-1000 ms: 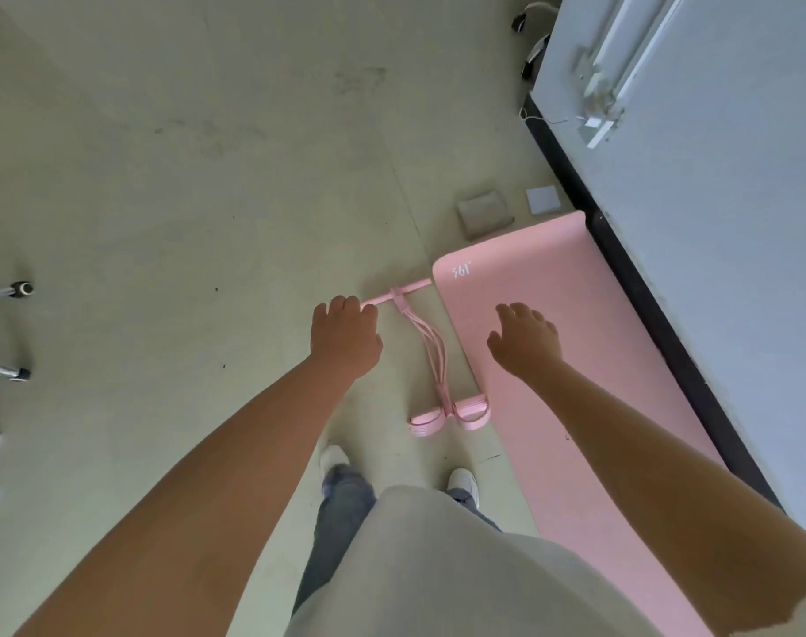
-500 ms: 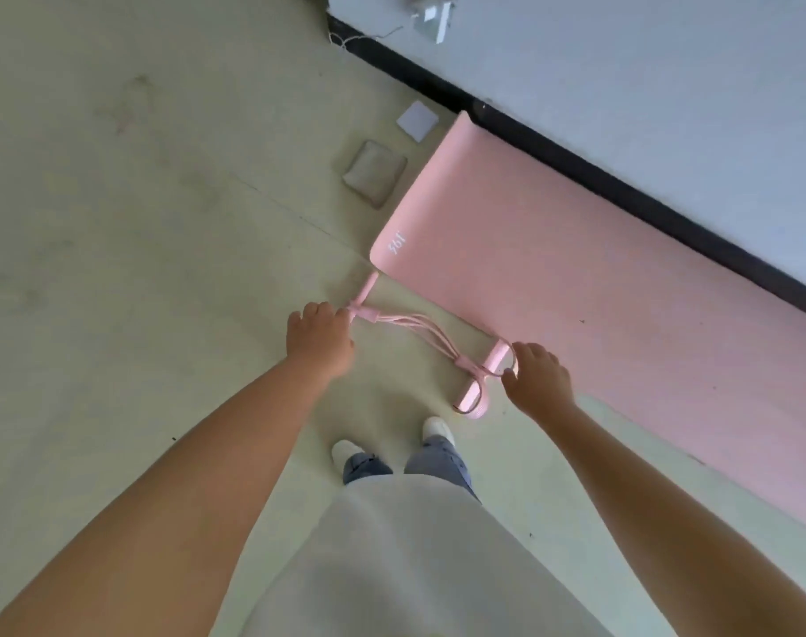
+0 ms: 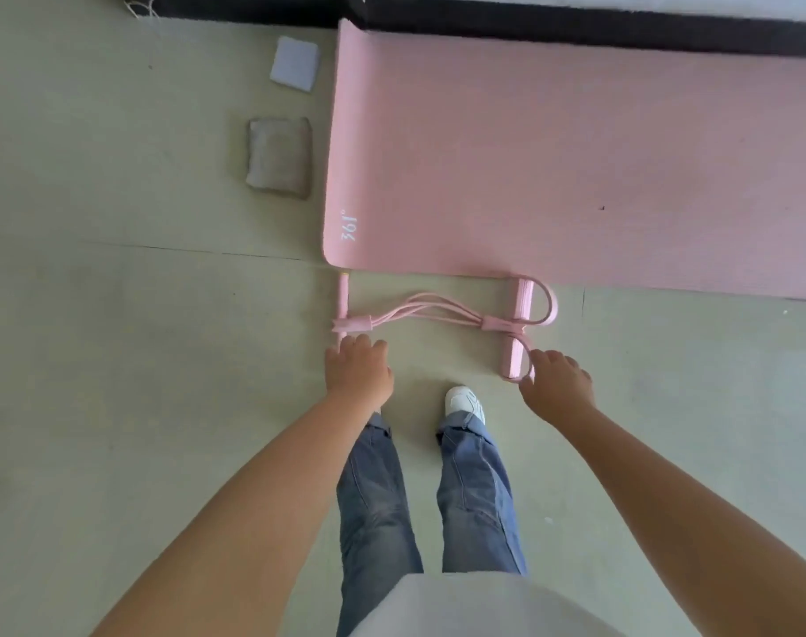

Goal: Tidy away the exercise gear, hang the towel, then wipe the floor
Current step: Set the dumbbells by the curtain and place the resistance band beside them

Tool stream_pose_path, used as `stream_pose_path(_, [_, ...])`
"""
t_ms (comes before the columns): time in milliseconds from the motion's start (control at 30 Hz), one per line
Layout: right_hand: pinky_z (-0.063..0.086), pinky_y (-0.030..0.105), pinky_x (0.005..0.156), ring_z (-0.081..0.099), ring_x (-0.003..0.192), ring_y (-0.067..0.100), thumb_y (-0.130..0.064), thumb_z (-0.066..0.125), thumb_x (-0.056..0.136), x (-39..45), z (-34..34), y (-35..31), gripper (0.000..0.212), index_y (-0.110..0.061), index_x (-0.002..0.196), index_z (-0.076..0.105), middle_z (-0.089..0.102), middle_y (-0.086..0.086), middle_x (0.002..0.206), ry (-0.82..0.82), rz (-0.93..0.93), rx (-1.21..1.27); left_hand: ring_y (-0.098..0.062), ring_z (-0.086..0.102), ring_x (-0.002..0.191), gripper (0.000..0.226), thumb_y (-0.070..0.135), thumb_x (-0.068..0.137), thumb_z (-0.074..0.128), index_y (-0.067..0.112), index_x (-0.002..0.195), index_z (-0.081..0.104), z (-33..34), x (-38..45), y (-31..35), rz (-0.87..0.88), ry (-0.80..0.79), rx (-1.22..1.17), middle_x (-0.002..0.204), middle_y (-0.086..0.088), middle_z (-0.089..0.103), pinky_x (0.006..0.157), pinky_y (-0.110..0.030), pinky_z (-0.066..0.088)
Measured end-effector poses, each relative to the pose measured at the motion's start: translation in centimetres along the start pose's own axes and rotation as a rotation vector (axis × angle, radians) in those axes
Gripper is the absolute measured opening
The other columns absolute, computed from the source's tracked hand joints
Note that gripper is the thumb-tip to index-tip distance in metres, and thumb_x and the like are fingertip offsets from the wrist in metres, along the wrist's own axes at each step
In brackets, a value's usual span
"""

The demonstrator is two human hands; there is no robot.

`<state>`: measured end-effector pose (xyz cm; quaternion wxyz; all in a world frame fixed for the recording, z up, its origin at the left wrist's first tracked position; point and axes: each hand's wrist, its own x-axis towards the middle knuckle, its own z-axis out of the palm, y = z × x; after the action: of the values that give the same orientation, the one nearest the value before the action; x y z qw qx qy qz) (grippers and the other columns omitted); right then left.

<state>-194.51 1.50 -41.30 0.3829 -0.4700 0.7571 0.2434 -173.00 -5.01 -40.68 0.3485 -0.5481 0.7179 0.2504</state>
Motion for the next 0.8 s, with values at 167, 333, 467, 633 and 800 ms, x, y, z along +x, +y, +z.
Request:
stream_pose_path(167, [0.036,0.037,0.101,0.043,0.124,0.03,-0.016,0.042,0.092,7.8,6.9,-2.3,0.035,-0.005,0.125,0.047,0.05,0.013,0.13,0.006,0.069,0.098,-0.028,0.046,0.123,0.037,0.022,0.096,0.042,0.01,0.132,0.045,6.0,8.9,-2.2,0.061,0.016,0.09,0.134,-0.01,0.049,0.097,-0.036,0.04])
stream_pose_path(333, [0.032,0.039,0.106,0.038,0.128,0.032,-0.012,0.043,0.092,17.2,15.2,-3.2,0.041,-0.004,0.132,0.042,0.044,0.016,0.136,0.048,0.098,0.155,-0.03,0.049,0.119,0.035,0.021,0.096,0.045,0.008,0.128,0.044,15.0,17.8,-4.0,0.039,0.012,0.142,0.129,-0.012,0.051,0.091,-0.036,0.043])
stream_pose_path(467, [0.021,0.039,0.112,0.03,0.133,0.03,0.0,0.048,0.085,24.8,20.5,-2.5,0.056,-0.007,0.138,0.033,0.037,0.012,0.141,0.179,0.007,0.015,-0.03,0.049,0.12,0.039,0.017,0.092,0.055,0.006,0.128,0.045,21.5,25.2,-3.9,0.044,0.042,0.147,0.128,-0.013,0.052,0.09,-0.038,0.044])
stream_pose_path(633, [0.014,0.046,0.117,0.029,0.134,0.03,0.002,0.05,0.083,33.5,23.6,-1.2,0.056,-0.006,0.136,0.033,0.037,0.013,0.138,0.264,-0.01,-0.185,-0.03,0.06,0.039,0.051,-0.009,0.014,0.089,0.0,0.055,0.059,26.9,33.5,-5.5,0.227,0.32,0.176,0.048,-0.016,0.057,0.035,-0.024,0.045])
stream_pose_path(800, [0.036,0.041,0.099,0.043,0.12,0.034,-0.006,0.054,0.084,37.5,22.9,-1.2,0.041,-0.005,0.124,0.045,0.046,0.016,0.127,0.261,0.101,-0.182,-0.028,0.058,0.039,0.052,0.008,0.019,0.096,0.002,0.054,0.057,28.3,36.4,-7.3,0.325,0.246,0.231,0.049,-0.014,0.056,0.031,-0.023,0.041])
